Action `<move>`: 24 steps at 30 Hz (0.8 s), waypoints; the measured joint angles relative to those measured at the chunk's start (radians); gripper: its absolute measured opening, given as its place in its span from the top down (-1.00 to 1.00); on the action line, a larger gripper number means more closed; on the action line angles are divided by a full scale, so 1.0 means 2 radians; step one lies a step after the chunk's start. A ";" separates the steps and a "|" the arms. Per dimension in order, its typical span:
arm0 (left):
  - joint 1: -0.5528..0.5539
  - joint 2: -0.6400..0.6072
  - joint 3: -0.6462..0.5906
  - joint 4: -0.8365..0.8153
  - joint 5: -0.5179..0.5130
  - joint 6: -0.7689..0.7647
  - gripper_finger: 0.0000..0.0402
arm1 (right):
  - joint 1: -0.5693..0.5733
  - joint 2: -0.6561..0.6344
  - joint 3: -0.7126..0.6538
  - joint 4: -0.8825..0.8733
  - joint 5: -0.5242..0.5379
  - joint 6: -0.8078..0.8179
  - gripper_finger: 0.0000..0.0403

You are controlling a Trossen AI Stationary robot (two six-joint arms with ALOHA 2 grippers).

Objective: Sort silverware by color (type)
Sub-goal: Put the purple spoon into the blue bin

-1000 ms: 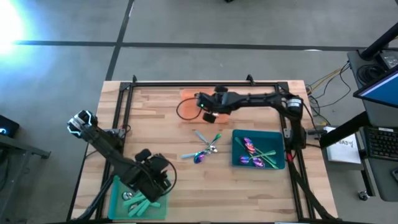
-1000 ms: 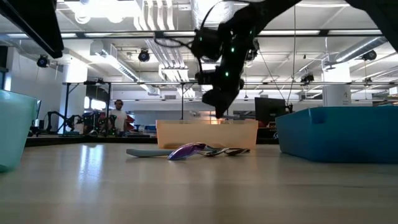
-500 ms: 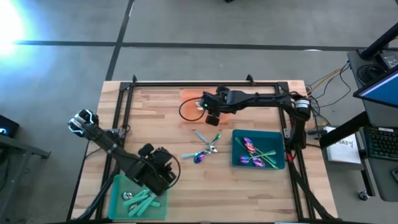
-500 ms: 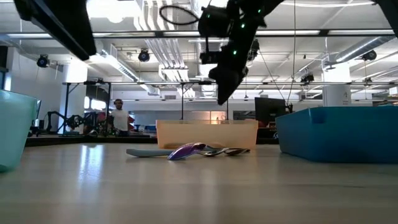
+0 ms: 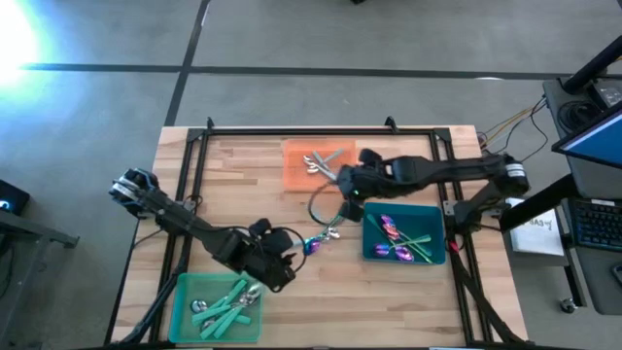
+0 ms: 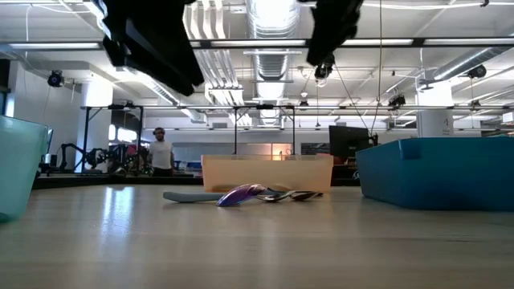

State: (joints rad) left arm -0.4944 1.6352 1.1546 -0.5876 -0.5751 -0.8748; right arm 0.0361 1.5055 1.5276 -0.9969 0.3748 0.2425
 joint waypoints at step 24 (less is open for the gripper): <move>0.099 0.000 -0.145 0.283 0.047 0.066 0.20 | 0.084 -0.009 -0.005 -0.081 0.011 0.047 0.34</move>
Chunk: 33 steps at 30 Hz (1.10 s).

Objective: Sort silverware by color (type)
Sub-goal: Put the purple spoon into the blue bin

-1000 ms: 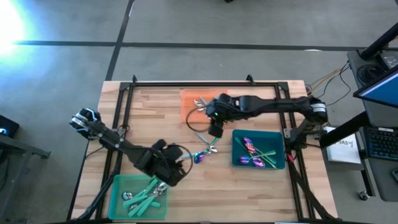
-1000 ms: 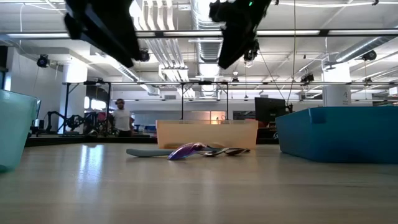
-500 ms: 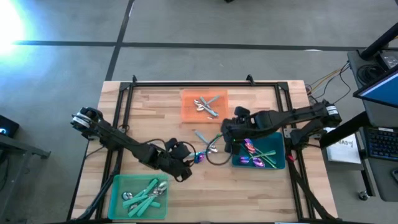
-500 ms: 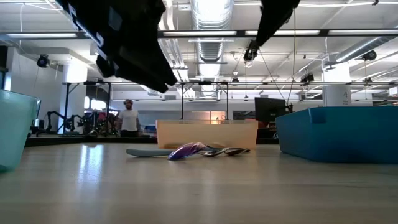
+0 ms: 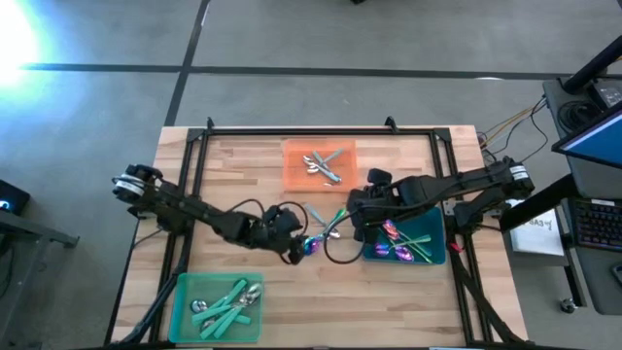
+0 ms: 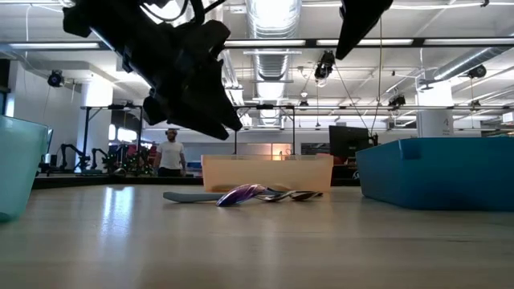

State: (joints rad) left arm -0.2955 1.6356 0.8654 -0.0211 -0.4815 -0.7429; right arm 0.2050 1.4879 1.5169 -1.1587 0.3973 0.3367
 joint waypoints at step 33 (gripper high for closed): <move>0.060 0.168 0.190 -0.146 0.098 0.066 0.20 | -0.001 0.000 -0.009 -0.021 0.017 -0.056 0.37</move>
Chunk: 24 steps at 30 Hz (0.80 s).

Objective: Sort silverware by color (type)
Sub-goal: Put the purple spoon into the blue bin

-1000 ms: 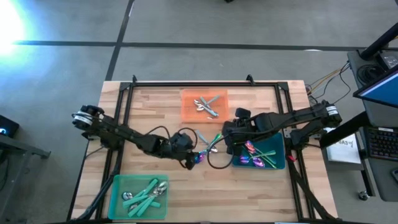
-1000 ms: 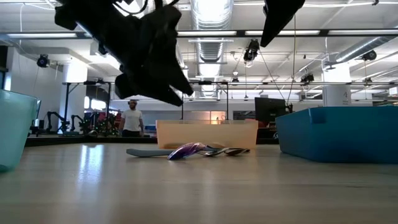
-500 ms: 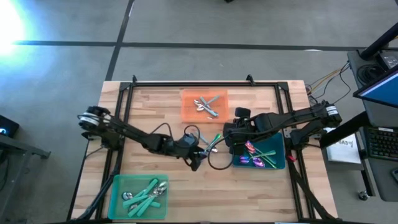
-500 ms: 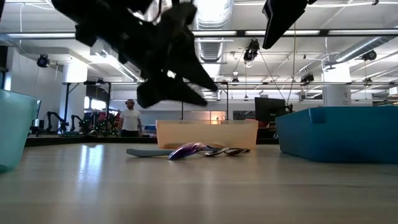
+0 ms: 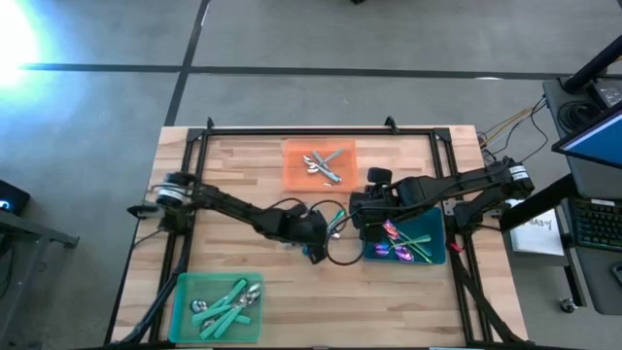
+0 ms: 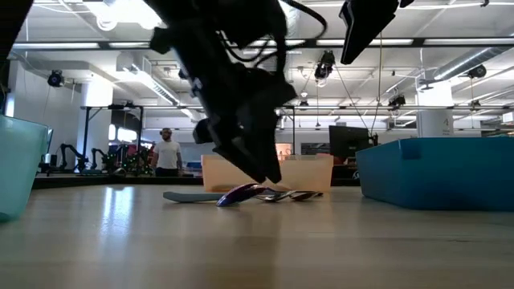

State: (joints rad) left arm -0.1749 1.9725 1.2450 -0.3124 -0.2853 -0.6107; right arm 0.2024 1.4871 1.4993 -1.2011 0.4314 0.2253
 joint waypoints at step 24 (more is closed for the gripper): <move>0.018 0.046 0.012 -0.056 0.009 -0.041 0.35 | 0.000 0.000 -0.025 0.001 0.000 0.000 0.37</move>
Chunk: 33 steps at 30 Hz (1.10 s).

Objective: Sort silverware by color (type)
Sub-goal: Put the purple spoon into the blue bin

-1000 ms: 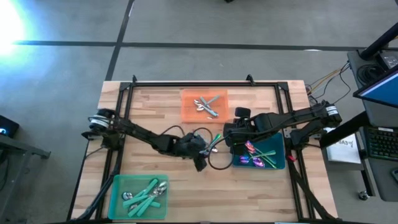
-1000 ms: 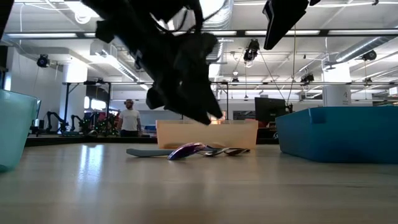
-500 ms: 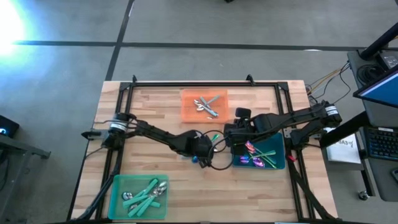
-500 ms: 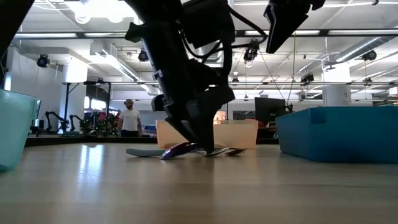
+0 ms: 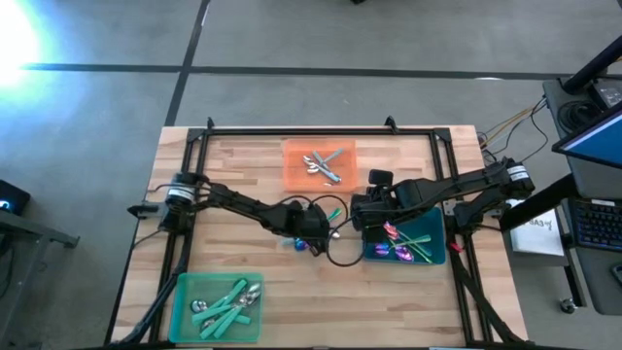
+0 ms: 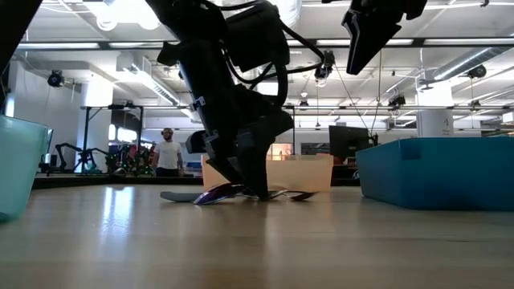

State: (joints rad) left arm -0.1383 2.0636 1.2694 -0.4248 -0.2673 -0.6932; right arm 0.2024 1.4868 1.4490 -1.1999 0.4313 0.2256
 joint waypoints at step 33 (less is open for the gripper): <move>-0.054 -0.187 -0.068 -0.090 -0.047 -0.038 0.97 | -0.019 -0.009 -0.044 0.026 0.060 0.007 0.37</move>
State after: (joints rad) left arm -0.2457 1.6890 1.1325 -0.6057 -0.3607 -0.7684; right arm 0.1642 1.4685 1.3617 -1.1480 0.5514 0.2405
